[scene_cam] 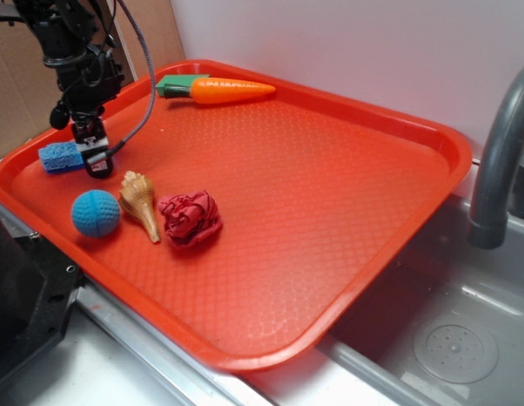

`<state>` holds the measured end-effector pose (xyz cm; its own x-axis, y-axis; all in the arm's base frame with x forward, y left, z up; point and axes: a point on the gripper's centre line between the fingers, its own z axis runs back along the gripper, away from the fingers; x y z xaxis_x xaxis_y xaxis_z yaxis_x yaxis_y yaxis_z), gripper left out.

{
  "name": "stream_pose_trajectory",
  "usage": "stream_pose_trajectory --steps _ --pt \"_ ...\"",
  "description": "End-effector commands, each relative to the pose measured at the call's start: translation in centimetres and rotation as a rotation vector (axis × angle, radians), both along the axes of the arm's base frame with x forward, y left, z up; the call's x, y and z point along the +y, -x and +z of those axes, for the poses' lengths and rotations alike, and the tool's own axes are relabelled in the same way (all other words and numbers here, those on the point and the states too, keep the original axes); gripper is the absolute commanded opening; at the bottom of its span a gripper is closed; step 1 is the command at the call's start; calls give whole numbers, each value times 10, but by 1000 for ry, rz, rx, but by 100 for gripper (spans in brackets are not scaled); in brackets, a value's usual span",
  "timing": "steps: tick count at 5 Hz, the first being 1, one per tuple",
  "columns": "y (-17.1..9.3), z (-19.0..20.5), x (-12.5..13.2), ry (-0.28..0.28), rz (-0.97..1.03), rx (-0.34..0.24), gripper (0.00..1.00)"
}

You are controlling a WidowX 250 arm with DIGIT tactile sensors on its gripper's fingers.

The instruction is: Grab the blue sponge.

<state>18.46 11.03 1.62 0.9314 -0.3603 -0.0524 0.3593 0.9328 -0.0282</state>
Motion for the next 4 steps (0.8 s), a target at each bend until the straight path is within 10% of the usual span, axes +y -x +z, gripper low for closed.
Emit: stream_pose_trajectory --steps 1,4 --pt "-5 95 -37 -19 72 -39 0" --pt "-50 181 -83 -47 286 -134 0"
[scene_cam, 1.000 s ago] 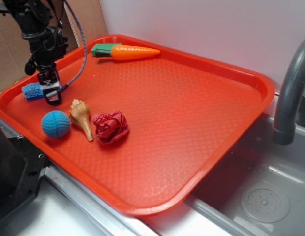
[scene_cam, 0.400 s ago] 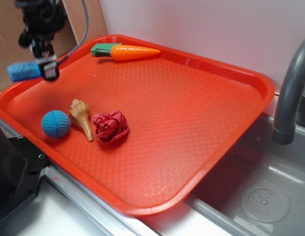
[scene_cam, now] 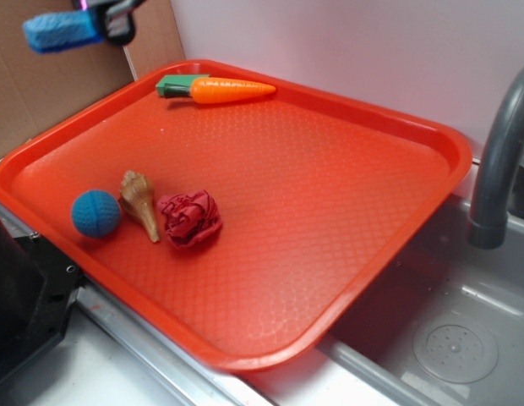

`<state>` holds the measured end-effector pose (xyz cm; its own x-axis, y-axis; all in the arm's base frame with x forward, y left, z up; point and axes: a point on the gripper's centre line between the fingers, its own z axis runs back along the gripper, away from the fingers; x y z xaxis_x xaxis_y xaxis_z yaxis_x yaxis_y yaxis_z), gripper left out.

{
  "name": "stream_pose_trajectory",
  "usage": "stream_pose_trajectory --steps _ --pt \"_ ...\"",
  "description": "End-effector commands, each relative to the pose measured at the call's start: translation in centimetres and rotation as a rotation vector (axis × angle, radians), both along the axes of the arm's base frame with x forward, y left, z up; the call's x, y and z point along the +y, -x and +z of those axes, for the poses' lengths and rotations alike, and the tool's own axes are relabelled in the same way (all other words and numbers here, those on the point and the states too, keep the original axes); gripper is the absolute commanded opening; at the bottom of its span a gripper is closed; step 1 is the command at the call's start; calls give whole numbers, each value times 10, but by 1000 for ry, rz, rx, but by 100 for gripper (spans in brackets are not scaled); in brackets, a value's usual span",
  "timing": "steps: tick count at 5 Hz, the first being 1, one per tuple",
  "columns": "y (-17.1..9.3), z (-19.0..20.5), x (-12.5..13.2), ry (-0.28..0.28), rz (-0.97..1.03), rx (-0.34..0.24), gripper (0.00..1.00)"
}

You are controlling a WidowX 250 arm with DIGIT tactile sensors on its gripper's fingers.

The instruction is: Grab the blue sponge.

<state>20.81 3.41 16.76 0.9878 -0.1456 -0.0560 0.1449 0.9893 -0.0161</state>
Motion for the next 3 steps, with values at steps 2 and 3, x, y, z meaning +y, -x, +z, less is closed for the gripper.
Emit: stream_pose_trajectory --steps 2,3 --pt "-11 52 -6 -35 374 -244 0" --pt "0 51 -2 -40 465 -265 0"
